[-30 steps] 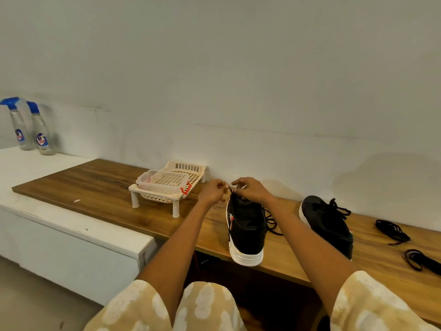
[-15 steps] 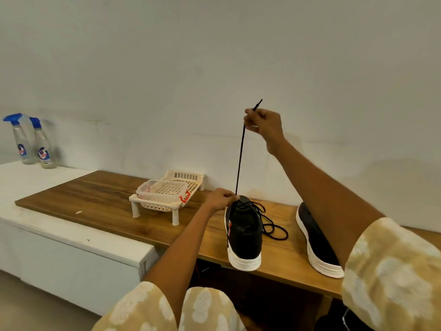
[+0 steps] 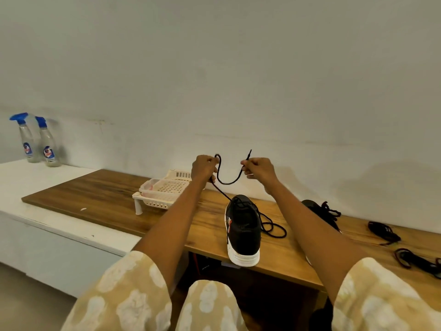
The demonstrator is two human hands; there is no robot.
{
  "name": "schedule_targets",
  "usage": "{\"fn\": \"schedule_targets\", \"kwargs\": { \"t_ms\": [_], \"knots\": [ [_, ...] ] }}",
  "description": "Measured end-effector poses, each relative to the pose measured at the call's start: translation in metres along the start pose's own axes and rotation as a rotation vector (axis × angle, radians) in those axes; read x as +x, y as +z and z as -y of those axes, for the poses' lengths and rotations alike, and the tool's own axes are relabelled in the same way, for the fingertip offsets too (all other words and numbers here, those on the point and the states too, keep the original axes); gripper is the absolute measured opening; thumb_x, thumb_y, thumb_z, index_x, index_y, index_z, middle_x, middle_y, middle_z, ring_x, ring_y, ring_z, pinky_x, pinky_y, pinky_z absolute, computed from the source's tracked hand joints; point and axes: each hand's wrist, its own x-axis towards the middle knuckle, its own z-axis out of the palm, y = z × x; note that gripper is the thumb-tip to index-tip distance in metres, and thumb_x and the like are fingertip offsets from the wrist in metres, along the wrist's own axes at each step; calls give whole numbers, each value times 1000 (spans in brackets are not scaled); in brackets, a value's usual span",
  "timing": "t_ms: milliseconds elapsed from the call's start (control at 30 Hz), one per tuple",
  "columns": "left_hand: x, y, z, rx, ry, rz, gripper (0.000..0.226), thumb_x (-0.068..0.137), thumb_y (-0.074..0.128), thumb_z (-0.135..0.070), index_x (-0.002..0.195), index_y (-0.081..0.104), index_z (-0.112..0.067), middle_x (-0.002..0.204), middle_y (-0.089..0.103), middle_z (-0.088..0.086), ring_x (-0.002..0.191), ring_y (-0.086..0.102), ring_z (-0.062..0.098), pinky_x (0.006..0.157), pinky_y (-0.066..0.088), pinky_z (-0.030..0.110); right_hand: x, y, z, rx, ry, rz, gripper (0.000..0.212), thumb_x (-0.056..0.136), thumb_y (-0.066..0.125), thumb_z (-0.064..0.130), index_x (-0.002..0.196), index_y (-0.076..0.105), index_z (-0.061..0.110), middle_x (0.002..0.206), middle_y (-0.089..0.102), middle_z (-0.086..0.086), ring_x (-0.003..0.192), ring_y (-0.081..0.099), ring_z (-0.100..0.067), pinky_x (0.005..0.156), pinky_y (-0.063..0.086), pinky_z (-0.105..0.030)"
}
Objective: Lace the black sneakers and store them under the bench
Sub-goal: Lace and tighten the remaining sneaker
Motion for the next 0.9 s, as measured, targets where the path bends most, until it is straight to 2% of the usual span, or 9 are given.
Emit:
{"fn": "schedule_targets", "kwargs": {
  "t_ms": [100, 200, 333, 433, 500, 567, 733, 800, 900],
  "knots": [
    [-6, 5, 16, 307, -38, 119, 11, 88, 51, -6, 88, 62, -3, 85, 63, 13, 69, 62, 27, 63, 48, 28, -7, 11, -6, -175, -6, 54, 22, 92, 60, 20, 98, 71, 2, 84, 68, -9, 70, 60, -14, 71, 52, -29],
    [-13, 17, 17, 268, -13, 188, 37, 86, 45, 2, 119, 61, -3, 125, 58, 15, 116, 53, 27, 98, 41, 34, -11, 19, -13, -409, 9, 112, 22, 89, 62, 25, 86, 73, 7, 81, 71, -8, 70, 60, -16, 72, 50, -32],
    [-32, 31, 12, 38, 62, 391, 22, 93, 57, -17, 106, 70, -6, 105, 67, 7, 89, 61, 15, 79, 48, 27, -21, 25, -20, -590, 55, 119, 33, 90, 61, 30, 63, 58, 10, 56, 50, -1, 49, 43, -12, 48, 32, -26],
    [-38, 42, 26, 93, 151, 328, 17, 86, 67, -16, 98, 74, -5, 96, 72, 10, 84, 63, 12, 72, 51, 18, -32, 24, -28, -606, 81, 134, 37, 90, 60, 28, 57, 51, 13, 55, 45, -1, 52, 44, -16, 48, 30, -26],
    [-40, 49, 35, 149, 175, 295, 13, 85, 68, -16, 93, 75, -8, 93, 73, 9, 83, 64, 13, 71, 51, 19, -39, 17, -36, -627, 82, 192, 20, 90, 61, 26, 80, 68, 10, 68, 57, 0, 69, 56, -20, 56, 37, -25],
    [-45, 52, 39, 235, 193, 320, 13, 85, 66, -17, 92, 75, -10, 94, 73, 7, 79, 62, 9, 65, 44, 12, -45, 11, -45, -590, 96, 203, 23, 90, 60, 24, 104, 71, 9, 95, 68, -6, 91, 62, -22, 69, 42, -26],
    [-55, 63, 46, 230, 145, 230, 16, 85, 60, -16, 90, 72, -8, 94, 73, 7, 89, 66, 17, 76, 50, 27, -54, 4, -56, -442, 216, 237, 39, 84, 68, 30, 115, 63, 7, 112, 65, -9, 105, 60, -25, 90, 50, -35],
    [-56, 68, 49, 205, 113, 242, 15, 86, 58, -15, 89, 71, -7, 93, 72, 8, 87, 65, 18, 75, 50, 28, -57, -2, -58, -437, 239, 252, 33, 85, 64, 21, 113, 64, 2, 108, 66, -16, 99, 62, -27, 92, 50, -42],
    [-61, 77, 51, 200, 84, 276, 15, 85, 59, -13, 88, 71, -5, 91, 71, 10, 78, 61, 15, 72, 50, 31, -60, -14, -64, -411, 240, 147, 15, 89, 53, 9, 86, 64, 1, 82, 62, -19, 65, 54, -16, 61, 48, -27]
  ]
}}
